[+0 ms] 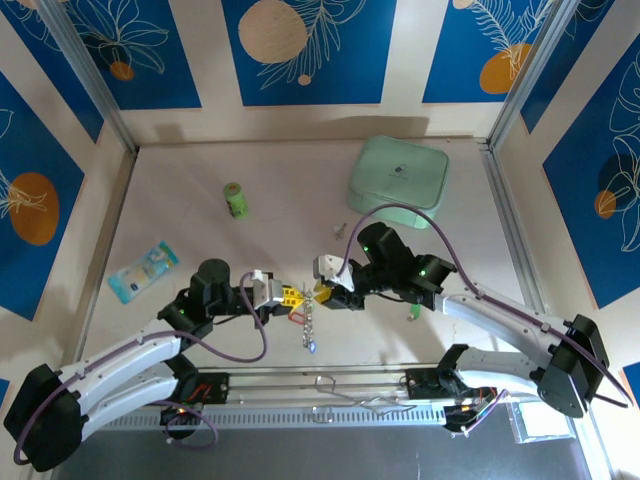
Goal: Put the keys on the keyring
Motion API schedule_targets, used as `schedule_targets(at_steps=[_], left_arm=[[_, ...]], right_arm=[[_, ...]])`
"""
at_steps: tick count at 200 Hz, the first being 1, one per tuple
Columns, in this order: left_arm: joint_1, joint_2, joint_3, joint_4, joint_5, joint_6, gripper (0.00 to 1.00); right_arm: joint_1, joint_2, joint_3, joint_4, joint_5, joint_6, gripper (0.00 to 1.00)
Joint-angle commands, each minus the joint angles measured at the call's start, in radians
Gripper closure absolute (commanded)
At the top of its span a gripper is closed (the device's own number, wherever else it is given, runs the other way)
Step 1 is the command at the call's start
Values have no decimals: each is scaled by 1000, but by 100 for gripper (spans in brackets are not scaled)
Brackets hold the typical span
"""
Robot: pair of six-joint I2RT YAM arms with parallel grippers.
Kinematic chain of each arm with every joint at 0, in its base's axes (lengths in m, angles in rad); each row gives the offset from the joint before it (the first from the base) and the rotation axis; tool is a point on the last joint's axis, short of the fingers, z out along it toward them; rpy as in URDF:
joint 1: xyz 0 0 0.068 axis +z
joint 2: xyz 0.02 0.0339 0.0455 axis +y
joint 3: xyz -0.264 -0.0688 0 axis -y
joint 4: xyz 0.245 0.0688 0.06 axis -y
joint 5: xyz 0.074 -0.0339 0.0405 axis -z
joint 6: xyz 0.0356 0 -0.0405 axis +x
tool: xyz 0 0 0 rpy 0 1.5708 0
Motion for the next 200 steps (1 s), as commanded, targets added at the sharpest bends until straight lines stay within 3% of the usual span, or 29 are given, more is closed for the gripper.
schedule_targets(at_steps=[1, 22, 47, 77, 151, 200], left_arm=[[-12, -11, -23, 156, 41, -66, 100], [-11, -8, -31, 182, 41, -81, 100], [-11, -5, -27, 159, 34, -77, 100], [-11, 7, -22, 153, 33, -72, 100], [-12, 9, -17, 166, 35, -81, 100], [-12, 12, -27, 198, 39, -92, 100]], right_arm=[[0, -23, -38, 97, -85, 40, 75], [1, -44, -66, 133, -81, 54, 75], [15, -112, -114, 201, 5, 63, 75], [44, -169, -143, 198, -7, 48, 78], [72, -45, -106, 165, 42, 63, 88], [73, -26, -98, 152, 129, 65, 84]])
